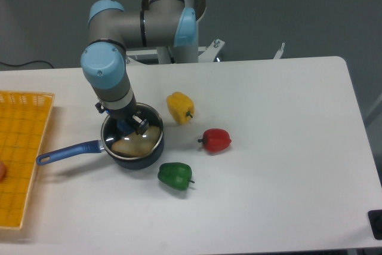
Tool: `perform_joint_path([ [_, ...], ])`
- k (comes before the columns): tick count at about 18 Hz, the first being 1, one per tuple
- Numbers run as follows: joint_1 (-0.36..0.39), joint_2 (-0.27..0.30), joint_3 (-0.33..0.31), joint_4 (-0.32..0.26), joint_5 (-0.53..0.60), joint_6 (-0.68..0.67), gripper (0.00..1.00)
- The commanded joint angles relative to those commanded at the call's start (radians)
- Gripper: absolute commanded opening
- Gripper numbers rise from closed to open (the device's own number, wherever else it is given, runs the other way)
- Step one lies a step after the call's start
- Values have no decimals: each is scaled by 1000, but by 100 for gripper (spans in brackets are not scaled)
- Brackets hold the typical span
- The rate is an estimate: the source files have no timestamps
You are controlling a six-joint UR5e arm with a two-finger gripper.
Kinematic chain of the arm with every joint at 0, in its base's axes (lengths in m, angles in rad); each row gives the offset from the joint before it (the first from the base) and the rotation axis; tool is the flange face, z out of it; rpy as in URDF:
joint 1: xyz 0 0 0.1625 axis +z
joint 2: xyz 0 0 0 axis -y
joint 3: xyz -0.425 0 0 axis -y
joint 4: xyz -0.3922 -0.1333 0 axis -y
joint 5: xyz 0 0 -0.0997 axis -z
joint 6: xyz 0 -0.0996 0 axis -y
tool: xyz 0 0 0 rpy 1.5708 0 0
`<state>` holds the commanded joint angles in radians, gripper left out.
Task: Close the pot lid
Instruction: 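Settle the lid onto the saucepan rim and open the gripper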
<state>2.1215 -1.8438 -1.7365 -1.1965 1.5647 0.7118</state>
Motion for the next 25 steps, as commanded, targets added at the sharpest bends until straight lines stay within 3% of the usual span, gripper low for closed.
perform_joint_path([
  [22, -2, -18, 0, 3, 0, -9, 60],
  [25, -2, -17, 0, 2, 0, -9, 71],
])
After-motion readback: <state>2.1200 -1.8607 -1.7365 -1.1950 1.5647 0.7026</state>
